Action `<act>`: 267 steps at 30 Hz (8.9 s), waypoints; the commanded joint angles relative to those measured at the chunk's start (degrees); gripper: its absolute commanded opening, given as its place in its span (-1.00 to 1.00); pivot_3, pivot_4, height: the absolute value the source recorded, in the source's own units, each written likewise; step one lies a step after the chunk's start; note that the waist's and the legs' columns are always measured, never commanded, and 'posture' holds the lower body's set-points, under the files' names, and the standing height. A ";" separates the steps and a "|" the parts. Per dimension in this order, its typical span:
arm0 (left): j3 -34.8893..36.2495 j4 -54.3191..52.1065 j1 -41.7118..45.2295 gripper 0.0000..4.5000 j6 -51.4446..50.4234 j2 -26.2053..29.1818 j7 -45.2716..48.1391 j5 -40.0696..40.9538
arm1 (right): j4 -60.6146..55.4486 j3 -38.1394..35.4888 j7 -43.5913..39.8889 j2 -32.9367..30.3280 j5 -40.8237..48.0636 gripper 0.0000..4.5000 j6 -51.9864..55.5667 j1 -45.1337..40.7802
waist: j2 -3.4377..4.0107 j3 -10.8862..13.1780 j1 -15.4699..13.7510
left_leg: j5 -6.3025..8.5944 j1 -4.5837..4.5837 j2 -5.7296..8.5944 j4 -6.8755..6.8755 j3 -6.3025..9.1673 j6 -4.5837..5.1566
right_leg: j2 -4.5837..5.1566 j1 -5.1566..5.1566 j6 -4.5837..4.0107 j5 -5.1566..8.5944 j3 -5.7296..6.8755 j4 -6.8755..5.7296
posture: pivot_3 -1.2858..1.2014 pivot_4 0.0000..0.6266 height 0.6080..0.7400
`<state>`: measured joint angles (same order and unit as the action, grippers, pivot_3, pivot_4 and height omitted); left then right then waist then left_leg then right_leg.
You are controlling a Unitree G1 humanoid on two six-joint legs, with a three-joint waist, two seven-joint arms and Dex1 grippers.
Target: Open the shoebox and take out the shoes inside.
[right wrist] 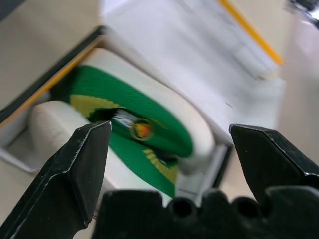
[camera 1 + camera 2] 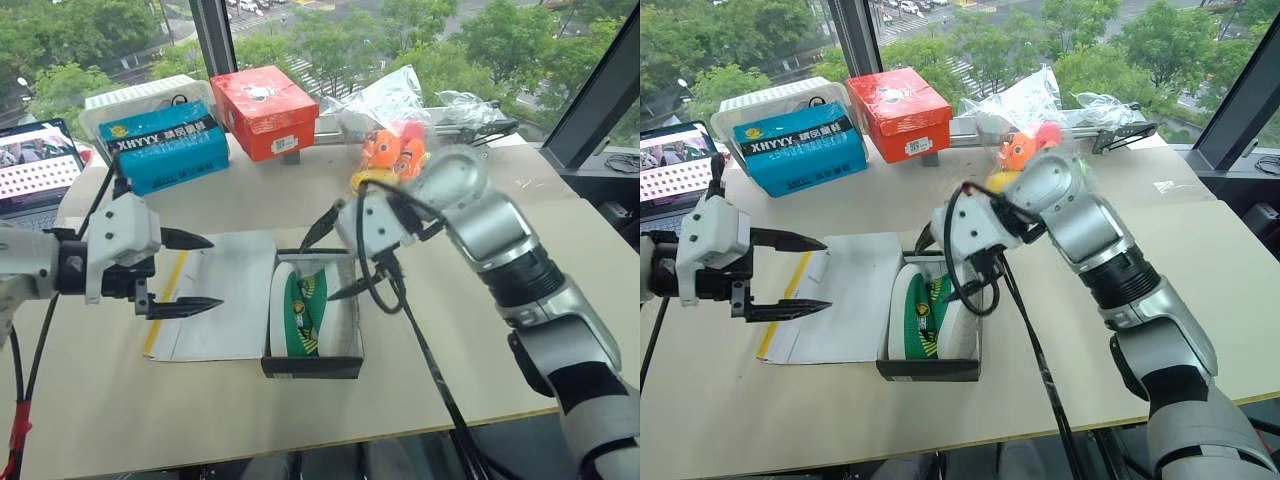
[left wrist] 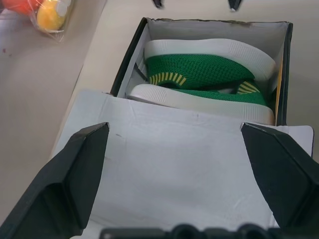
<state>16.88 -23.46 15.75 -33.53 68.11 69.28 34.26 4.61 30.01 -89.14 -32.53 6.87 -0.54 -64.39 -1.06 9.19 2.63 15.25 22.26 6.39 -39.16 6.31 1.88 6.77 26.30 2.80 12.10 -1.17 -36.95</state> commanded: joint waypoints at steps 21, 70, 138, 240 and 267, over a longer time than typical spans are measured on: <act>15.52 -11.32 -10.00 1.00 -9.32 0.62 -3.88 4.95 | 14.63 15.79 -3.19 4.90 -8.09 -0.07 -27.66 0.26 | 0.00 0.00 -0.18 | 0.11 -0.31 -0.38 -0.03 -0.21 -0.25 | -0.38 -0.06 -0.27 -0.15 -0.05 0.15 | 0.03 -0.52 1.00; 9.46 -7.20 -4.55 1.00 -6.60 4.47 -2.34 4.49 | 8.08 -0.78 10.75 19.66 6.43 -0.80 8.83 16.12 | -0.03 -0.02 -0.17 | 0.22 -0.89 -0.92 0.09 -0.34 -0.39 | -0.94 -0.35 -0.76 -0.44 -0.01 0.10 | 0.03 -0.52 1.00; -7.86 2.59 8.88 1.00 1.95 3.48 3.23 -4.00 | -10.42 -16.72 31.15 -14.50 -10.20 0.99 18.23 29.02 | -0.13 0.10 0.43 | 0.91 -0.77 -1.43 -0.18 -1.98 0.34 | -1.46 0.00 -0.77 -0.55 -1.20 0.28 | 0.03 -0.52 1.00; 25.09 -2.76 -24.84 1.00 -2.61 2.41 3.85 -12.64 | 31.41 2.05 31.72 27.01 -25.59 0.99 -20.20 7.59 | -0.25 0.14 1.61 | 1.33 -1.53 -2.60 0.23 -2.22 -0.60 | -2.43 -0.02 -1.29 -0.67 -1.02 0.21 | 0.03 -0.52 1.00; 17.12 1.04 -18.89 1.00 0.08 4.13 2.99 -12.39 | 9.18 -5.62 32.62 22.20 -20.12 -0.78 -12.70 5.48 | -0.26 0.15 1.41 | 1.38 -1.45 -2.64 0.20 -2.22 -0.59 | -2.44 0.01 -1.30 -0.67 -0.95 0.21 | 0.03 -0.52 1.00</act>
<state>34.39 -22.68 -4.16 -34.84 71.15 72.29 21.93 12.61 25.84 -61.61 -9.04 -9.94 -9.99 -56.91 -1.32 9.34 4.04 16.63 20.81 3.76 -38.95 4.09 1.28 4.34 26.33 1.50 11.43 -2.12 -36.74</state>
